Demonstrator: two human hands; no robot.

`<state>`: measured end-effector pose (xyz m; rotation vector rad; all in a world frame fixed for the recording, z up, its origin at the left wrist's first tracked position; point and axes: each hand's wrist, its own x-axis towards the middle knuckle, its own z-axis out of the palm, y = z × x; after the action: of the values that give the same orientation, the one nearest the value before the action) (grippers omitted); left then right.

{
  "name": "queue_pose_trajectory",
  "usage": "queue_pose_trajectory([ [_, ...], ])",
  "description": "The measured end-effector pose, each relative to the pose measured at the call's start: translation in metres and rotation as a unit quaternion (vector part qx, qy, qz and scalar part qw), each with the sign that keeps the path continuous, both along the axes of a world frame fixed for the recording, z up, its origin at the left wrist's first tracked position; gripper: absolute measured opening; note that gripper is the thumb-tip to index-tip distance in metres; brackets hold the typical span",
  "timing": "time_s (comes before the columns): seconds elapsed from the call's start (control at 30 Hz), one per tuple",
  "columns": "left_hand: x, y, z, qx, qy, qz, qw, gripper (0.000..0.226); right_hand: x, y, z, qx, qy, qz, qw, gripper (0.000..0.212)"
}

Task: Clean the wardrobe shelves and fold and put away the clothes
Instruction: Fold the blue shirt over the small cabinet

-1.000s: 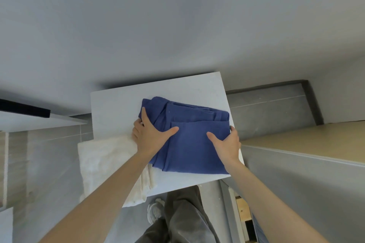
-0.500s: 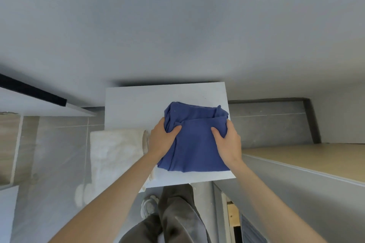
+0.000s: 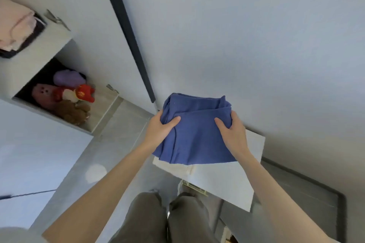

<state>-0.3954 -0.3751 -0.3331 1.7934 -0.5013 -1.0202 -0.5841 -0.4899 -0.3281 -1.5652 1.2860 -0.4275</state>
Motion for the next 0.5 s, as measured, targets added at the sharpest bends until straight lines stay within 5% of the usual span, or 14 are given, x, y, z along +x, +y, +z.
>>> queue_pose_trajectory([
  [0.3,0.142,0.142,0.063,0.011,-0.050,0.190,0.980,0.043,0.193,0.070,0.060,0.001,-0.033,0.217,0.976,0.007],
  [0.5,0.256,0.204,0.096,-0.012,-0.077,0.233,0.969,0.030,0.329,0.123,0.083,0.006,-0.062,0.260,0.964,0.013],
])
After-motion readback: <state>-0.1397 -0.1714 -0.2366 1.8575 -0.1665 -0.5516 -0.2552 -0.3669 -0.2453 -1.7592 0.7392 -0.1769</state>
